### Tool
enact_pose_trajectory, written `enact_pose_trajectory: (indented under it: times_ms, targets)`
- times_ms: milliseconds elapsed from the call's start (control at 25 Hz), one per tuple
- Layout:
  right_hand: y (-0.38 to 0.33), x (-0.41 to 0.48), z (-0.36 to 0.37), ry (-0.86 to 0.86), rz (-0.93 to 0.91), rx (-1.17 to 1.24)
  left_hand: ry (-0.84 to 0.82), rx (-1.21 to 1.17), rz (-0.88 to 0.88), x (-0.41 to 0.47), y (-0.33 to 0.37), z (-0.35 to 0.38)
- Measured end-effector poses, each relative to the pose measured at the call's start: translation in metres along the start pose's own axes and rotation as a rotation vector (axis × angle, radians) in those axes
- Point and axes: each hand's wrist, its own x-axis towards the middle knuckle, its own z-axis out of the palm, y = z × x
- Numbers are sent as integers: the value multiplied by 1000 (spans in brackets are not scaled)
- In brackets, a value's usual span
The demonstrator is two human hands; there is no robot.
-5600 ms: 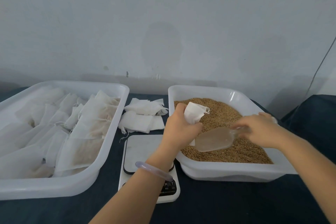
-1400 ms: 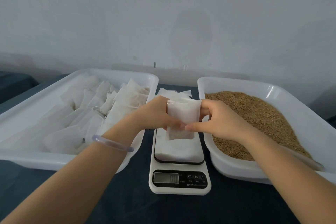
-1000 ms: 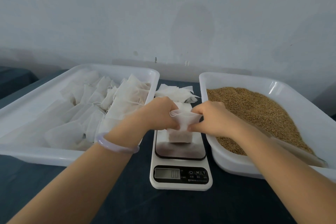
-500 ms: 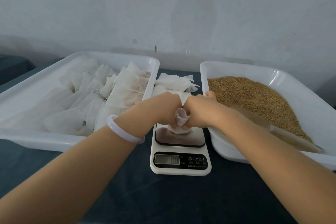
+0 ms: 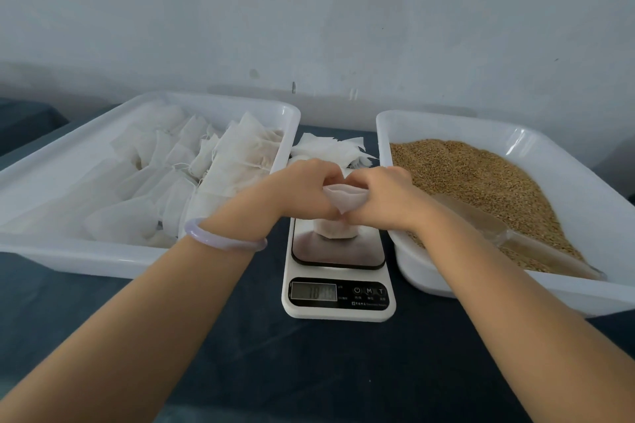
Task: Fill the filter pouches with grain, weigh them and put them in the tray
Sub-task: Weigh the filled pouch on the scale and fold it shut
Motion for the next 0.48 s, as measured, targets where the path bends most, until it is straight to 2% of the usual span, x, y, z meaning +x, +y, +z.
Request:
enact_pose_trajectory:
  times_ms: [120, 480]
  targets:
    - [1, -5, -7, -24, 16, 216, 4, -7, 3, -1, 1, 0]
    - [1, -7, -8, -31, -1, 213, -2, -25, 8, -1, 2, -1]
